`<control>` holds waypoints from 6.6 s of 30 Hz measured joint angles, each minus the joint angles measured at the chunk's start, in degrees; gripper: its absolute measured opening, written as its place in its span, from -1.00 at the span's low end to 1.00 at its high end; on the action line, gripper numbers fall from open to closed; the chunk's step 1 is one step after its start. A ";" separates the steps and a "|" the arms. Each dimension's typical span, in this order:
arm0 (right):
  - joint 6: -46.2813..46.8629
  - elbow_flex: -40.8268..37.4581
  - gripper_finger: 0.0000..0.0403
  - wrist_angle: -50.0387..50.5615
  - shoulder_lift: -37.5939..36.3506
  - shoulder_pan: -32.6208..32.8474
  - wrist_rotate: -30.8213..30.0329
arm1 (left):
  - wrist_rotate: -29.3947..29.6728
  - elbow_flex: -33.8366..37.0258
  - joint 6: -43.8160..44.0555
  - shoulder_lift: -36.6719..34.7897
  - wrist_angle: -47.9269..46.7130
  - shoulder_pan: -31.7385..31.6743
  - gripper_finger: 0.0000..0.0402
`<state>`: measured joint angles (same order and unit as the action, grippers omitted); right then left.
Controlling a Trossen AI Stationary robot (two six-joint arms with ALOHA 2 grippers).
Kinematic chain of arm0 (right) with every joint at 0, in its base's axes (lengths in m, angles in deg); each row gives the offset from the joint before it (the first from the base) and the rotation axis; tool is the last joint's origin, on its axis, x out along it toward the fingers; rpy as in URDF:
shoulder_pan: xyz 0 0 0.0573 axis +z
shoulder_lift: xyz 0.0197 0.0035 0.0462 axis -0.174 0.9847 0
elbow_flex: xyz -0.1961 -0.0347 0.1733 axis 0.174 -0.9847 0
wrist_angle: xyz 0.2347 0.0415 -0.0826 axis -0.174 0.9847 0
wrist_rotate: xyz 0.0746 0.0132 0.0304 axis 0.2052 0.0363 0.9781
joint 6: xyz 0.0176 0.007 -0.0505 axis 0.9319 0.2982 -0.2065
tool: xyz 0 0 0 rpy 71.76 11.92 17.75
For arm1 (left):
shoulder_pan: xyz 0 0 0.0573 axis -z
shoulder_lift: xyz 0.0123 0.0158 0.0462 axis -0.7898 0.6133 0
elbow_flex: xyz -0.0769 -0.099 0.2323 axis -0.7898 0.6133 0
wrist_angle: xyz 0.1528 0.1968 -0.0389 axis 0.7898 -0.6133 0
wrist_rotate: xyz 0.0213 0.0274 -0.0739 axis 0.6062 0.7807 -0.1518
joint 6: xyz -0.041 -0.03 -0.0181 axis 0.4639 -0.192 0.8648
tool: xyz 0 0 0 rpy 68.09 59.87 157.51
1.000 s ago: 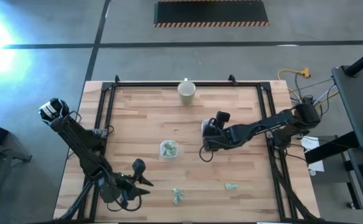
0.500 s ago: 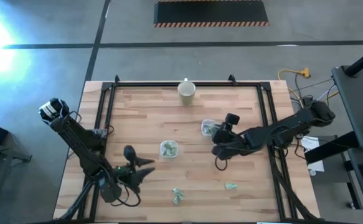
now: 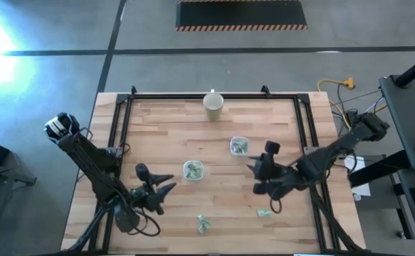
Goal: Pick and place Stevia / Truvia into bins
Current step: Put the top green stevia packet into the left transparent container, then put the right green stevia packet into the right transparent container
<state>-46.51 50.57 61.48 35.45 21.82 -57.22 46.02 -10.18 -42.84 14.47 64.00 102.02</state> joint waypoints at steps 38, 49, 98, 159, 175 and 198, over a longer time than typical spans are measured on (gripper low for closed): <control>2.96 -0.09 -0.56 -6.26 -0.25 8.07 9.72 | -53.92 -1.38 -5.79 10.94 12.71 -7.25 -0.33; 2.83 -0.13 -0.58 -6.50 -0.25 8.54 9.72 | -68.98 -5.07 -4.58 20.73 13.56 -16.34 -0.33; 2.97 -0.70 -0.62 -6.59 -0.25 8.54 9.70 | -85.54 -6.21 -1.71 33.35 22.52 -25.53 -0.56; 3.40 -1.45 -0.63 -7.74 2.44 8.51 13.85 | -24.32 -4.13 6.22 17.81 -6.51 -20.22 -0.20; 29.77 -1.68 -0.58 -7.46 20.64 13.63 35.84 | -25.17 -4.16 6.17 17.29 -6.50 -20.16 -0.13; 42.89 -1.64 -0.59 -3.70 23.38 17.83 33.60 | -25.39 -4.20 6.17 17.18 -6.50 -20.17 -0.13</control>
<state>-3.62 48.92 57.78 58.83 39.65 -23.62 20.63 -14.38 -36.67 31.64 57.50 81.84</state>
